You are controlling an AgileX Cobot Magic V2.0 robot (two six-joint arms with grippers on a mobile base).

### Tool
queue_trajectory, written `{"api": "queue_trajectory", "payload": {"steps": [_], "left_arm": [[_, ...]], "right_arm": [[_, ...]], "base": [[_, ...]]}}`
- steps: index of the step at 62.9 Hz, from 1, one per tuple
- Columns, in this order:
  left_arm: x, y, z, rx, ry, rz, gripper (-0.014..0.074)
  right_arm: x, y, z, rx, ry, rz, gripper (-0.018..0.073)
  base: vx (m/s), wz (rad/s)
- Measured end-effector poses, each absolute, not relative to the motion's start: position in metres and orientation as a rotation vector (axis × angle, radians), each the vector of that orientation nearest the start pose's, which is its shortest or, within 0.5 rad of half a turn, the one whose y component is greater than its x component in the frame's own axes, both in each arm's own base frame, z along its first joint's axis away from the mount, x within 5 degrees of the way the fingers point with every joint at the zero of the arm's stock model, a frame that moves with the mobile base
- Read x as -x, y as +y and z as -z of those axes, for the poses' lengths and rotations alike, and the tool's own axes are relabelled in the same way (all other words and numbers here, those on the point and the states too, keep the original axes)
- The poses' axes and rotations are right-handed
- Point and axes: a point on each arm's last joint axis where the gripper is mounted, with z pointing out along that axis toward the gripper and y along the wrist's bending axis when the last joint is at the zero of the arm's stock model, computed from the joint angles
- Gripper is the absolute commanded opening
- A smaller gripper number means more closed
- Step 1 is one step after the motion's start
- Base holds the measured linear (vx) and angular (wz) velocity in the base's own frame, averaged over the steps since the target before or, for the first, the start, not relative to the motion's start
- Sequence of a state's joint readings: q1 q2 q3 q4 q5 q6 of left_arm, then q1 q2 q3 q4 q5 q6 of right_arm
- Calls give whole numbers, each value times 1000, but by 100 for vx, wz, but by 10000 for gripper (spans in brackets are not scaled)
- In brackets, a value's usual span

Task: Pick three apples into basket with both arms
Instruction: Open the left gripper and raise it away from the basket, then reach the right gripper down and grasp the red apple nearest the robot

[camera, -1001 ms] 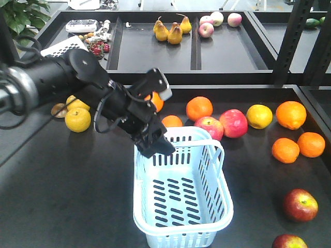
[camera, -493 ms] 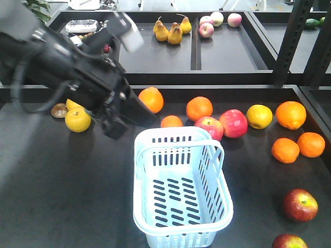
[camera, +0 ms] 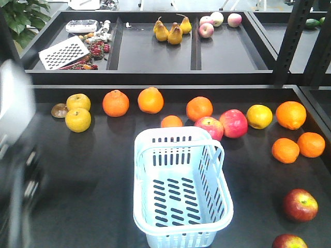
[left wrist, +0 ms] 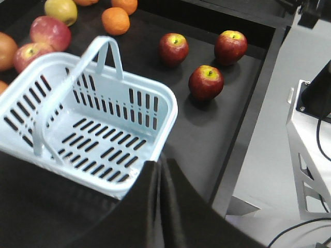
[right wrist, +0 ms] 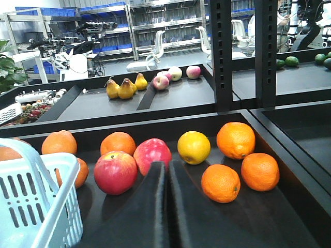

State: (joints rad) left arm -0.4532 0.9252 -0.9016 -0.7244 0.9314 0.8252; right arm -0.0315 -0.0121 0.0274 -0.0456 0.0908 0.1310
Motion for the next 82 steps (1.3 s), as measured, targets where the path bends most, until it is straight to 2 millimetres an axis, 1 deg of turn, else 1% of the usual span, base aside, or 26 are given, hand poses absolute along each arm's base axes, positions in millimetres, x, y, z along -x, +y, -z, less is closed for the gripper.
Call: {"api": "queue_trajectory", "payload": {"steps": [8,13,16,20,24,28,36,43,49,53,55,59,62,63,66,68,72,73,76,77,78,79,82], "left_arm": [[-93,-98,-320,-1037,1951,724,-8],[-76,-90,-295,-982,1957,746,-8],[-68,-85,-278,-961,1974,753,-8],[-60,-81,-261,-943,1983,751,-8],[-55,-78,-252,-910,1973,758,-8],[-53,-76,-251,-860,1944,766,-8],[-55,-73,-258,-764,1874,750,-8],[-57,-72,-260,-737,1855,740,-8],[-57,-72,-260,-736,1855,739,-8],[-57,-72,-260,-736,1855,739,-8],[-57,-72,-260,-736,1855,739,-8],[-57,-72,-260,-736,1855,739,-7],[-57,-72,-260,-736,1855,739,-7],[-57,-72,-260,-736,1855,739,-7],[-57,-72,-260,-736,1855,739,-7],[-57,-72,-260,-736,1855,739,-7],[-57,-72,-260,-736,1855,739,-7],[-57,-72,-260,-736,1855,739,-7],[-57,-72,-260,-736,1855,739,-7],[-57,-72,-259,-736,1856,740,-7],[-57,-72,-260,-735,1855,739,-7],[-57,-72,-260,-734,1855,738,-7],[-57,-71,-260,-733,1853,730,-7]], "right_arm": [[-57,-2,-196,-96,1587,-39,-4],[-57,-2,-196,-96,1587,-39,-4],[-57,-2,-196,-96,1587,-39,-4],[-57,-2,-196,-97,1587,-40,-4],[-57,-2,-196,-115,1586,-60,-4],[-57,-2,-197,-180,1569,-133,-4],[-57,-1,-201,-405,1498,-383,-4],[-57,-1,-202,-514,1462,-503,-4],[-56,-1,-204,-563,1428,-557,-4],[-56,0,-205,-558,1446,-558,-4],[-55,1,-209,-535,1468,-548,-4],[-52,3,-228,-460,1495,-509,-3],[-51,5,-242,-396,1551,-457,1],[-50,6,-250,-378,1559,-444,4],[-53,7,-260,-331,1642,-396,17],[-55,7,-271,-292,1700,-354,29],[-66,8,-278,-243,1854,-289,78],[-69,8,-283,-220,1903,-267,99],[-79,7,-285,-188,2006,-224,151],[-83,7,-287,-172,2043,-207,193],[-86,6,-287,-162,2072,-194,205],[-89,6,-287,-151,2099,-184,254],[-102,5,-284,-133,2197,-162,352]], "base": [[0,0],[0,0],[0,0],[0,0],[0,0],[0,0],[0,0],[0,0],[0,0],[0,0],[0,1],[0,1],[0,1],[0,0],[0,0],[0,0],[0,0],[0,0],[0,0],[0,0],[0,0],[0,0],[0,0]]}}
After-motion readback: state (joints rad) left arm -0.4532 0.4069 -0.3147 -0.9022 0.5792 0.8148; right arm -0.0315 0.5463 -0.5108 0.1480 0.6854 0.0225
